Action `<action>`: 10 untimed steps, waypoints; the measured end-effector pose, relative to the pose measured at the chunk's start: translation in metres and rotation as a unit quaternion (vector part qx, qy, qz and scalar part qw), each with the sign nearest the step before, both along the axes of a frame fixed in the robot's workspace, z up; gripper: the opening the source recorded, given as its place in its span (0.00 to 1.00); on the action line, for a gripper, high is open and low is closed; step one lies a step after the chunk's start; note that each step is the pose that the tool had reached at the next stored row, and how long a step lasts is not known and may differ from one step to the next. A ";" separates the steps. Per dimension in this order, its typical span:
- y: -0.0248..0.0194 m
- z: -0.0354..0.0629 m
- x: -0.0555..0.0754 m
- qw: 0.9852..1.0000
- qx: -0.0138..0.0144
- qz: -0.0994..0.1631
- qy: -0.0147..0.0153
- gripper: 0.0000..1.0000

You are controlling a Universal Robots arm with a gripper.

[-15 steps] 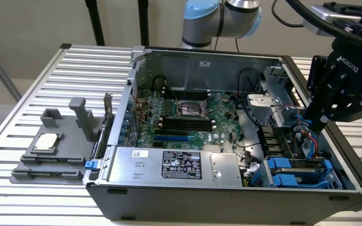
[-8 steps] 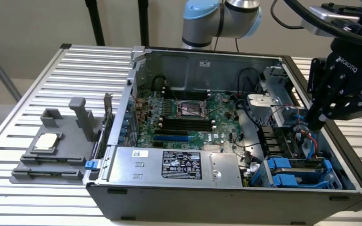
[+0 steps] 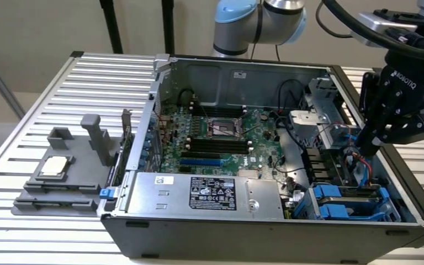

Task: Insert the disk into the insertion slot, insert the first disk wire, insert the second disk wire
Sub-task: 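Insert the second disk wire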

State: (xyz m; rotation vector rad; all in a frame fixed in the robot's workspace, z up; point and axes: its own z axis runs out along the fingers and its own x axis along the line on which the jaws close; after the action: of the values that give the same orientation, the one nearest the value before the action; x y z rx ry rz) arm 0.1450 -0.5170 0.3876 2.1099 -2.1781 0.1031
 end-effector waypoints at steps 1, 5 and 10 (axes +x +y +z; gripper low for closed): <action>0.0000 -0.0003 0.000 1.000 -0.001 0.000 0.000 0.24; -0.0008 -0.0006 0.000 1.000 -0.002 0.000 0.000 0.21; -0.0030 -0.0010 0.000 1.000 -0.002 0.000 0.000 0.16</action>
State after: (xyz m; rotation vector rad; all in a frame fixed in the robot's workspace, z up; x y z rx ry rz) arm 0.1453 -0.5201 0.3865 2.1072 -2.1752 0.1071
